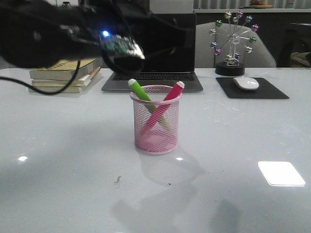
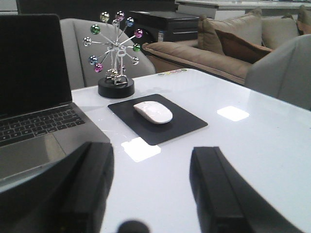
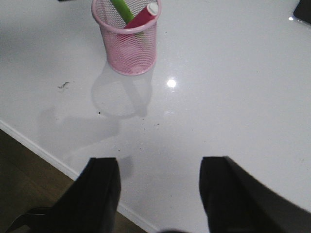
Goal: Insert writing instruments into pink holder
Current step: 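Open the left gripper and withdraw it from the holder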
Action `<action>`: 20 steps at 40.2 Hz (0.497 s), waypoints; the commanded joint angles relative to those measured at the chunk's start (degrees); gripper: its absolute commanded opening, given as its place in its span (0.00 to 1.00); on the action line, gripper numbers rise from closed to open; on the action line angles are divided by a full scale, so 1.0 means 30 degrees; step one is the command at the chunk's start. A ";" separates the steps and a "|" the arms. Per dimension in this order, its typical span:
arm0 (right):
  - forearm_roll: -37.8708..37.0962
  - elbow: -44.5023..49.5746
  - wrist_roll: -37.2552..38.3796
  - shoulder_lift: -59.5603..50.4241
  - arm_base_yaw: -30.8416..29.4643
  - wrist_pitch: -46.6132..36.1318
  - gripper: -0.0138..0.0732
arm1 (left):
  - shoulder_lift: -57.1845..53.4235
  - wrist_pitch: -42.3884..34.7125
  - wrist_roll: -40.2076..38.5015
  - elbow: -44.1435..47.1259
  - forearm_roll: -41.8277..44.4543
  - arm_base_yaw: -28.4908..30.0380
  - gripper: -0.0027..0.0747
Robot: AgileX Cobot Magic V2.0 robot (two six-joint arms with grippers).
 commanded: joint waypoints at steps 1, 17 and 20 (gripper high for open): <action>-0.0185 -0.0533 -0.0100 -0.0171 -0.0007 -0.1210 0.71 | -0.3232 0.2045 -0.0221 -0.0590 0.0749 -0.0170 0.58; -0.0185 -0.0533 -0.0100 -0.0171 -0.0007 -0.1210 0.71 | -1.6110 2.0672 -0.0221 0.1928 0.0866 -0.0170 0.58; -0.0185 -0.0533 -0.0100 -0.0171 -0.0007 -0.1210 0.71 | -1.8555 2.0727 -0.0221 0.3967 0.0866 -0.0170 0.58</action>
